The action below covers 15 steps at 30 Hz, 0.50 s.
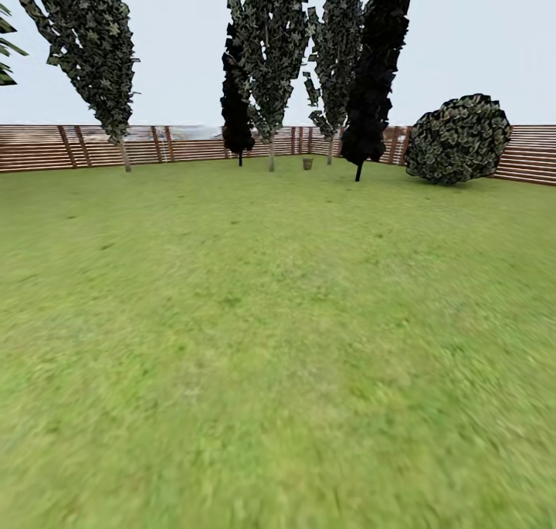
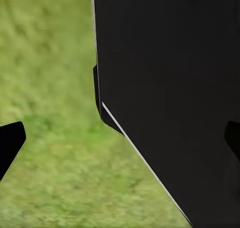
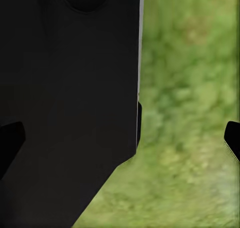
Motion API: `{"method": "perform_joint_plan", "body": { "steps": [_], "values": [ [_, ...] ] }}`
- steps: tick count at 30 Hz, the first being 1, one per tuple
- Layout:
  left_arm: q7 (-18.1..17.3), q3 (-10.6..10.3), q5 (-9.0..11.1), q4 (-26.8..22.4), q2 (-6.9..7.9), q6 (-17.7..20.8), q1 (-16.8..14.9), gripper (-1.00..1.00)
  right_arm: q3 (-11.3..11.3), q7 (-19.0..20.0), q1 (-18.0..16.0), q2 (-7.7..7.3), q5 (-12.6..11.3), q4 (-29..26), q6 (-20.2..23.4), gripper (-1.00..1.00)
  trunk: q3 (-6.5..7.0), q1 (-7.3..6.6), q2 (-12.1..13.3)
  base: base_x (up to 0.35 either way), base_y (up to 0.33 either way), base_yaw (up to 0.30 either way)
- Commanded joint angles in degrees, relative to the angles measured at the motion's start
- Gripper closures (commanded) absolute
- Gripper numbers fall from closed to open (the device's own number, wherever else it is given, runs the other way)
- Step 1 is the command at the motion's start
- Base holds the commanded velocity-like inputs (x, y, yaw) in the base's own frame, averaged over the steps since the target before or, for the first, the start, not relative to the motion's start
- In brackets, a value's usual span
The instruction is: Take the three Easter eggs out of the wicker basket on the lawn in the garden, then place them on the lawn next to a single tree (choose any tree) so that all three eggs are next to the same tree and none are left in the basket.
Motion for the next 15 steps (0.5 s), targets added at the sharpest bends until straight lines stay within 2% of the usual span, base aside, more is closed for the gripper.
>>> {"method": "perform_joint_plan", "body": {
  "steps": [1,11,15],
  "values": [
    [-0.02,0.01,-0.03,-0.11,0.01,-0.03,0.04,-1.0,-0.02,0.0,-0.07,0.0,-0.05,0.13,-0.04,-1.0,-0.04,0.03,-0.02,0.33,0.0,0.0],
    [0.01,0.01,-0.03,-0.13,0.0,-0.03,0.04,-1.0,0.0,-0.01,-0.09,0.0,-0.05,0.13,-0.04,-1.0,-0.04,0.03,-0.02,0.33,0.0,0.005],
    [0.0,0.01,-0.03,-0.13,0.01,-0.03,0.04,-1.0,-0.03,-0.03,-0.06,0.0,-0.12,0.16,-0.04,-1.0,-0.04,0.03,-0.02,0.331,0.0,0.19]
  ]
}}
